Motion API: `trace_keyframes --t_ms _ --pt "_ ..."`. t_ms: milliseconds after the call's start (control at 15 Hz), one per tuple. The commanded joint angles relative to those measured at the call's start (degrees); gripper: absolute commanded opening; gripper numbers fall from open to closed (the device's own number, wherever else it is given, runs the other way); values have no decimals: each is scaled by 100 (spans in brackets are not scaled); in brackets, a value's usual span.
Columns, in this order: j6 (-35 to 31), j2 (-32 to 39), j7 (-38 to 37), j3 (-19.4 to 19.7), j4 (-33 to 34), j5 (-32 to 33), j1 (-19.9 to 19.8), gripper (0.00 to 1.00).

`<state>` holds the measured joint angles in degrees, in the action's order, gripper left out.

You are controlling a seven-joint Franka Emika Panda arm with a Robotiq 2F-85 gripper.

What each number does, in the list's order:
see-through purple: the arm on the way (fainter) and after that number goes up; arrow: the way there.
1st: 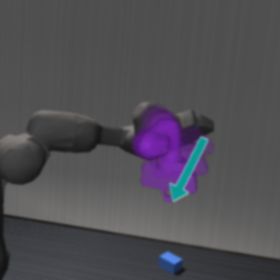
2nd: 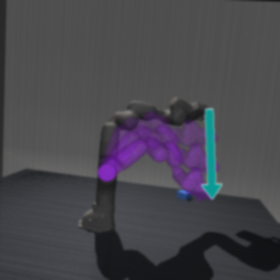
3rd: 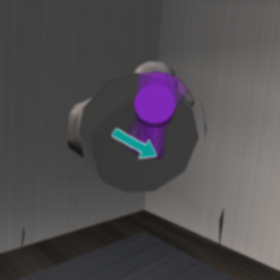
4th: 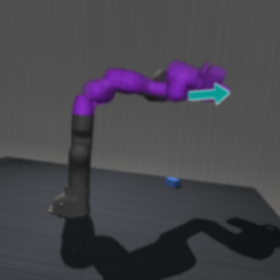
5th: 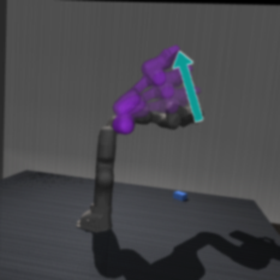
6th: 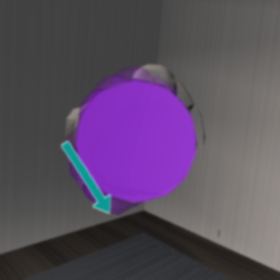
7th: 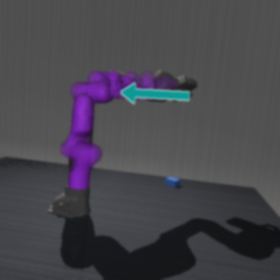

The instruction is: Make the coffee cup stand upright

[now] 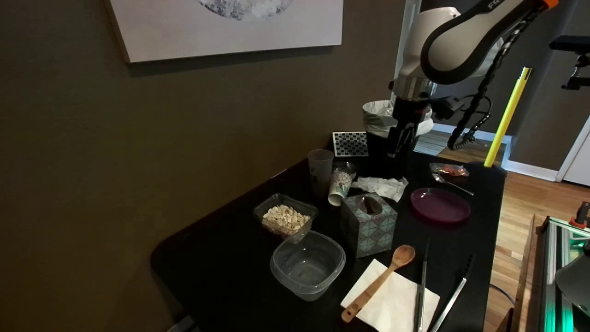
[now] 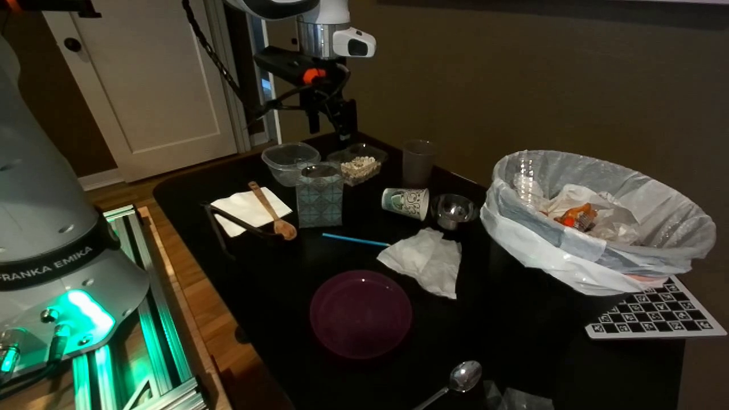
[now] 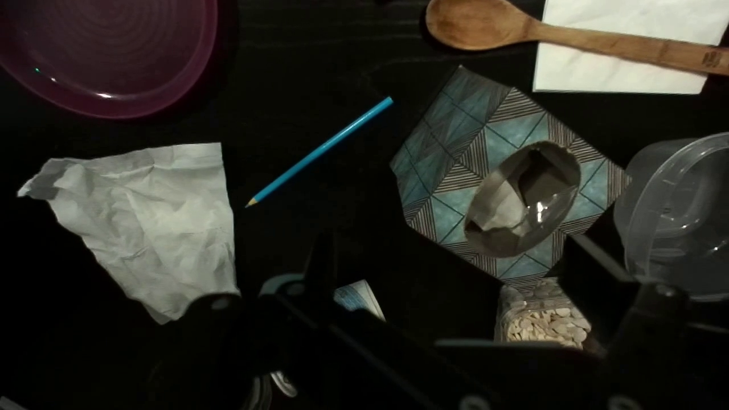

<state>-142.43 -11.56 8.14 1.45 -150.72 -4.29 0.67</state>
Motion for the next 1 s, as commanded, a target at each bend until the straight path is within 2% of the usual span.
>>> trace_keyframes --t_ms 0,133,200,400,600,933 --pt "-79 280 38 106 167 -34 -66 100" --pt "104 603 516 321 463 -388 -51 100" --pt "181 837 1121 494 659 -825 15 100" --pt "374 1555 2117 655 1279 -1466 -168 100" --pt "553 2275 2631 539 1931 -1608 -505 100" --pt "549 3233 3064 234 2845 -1336 -978 100"
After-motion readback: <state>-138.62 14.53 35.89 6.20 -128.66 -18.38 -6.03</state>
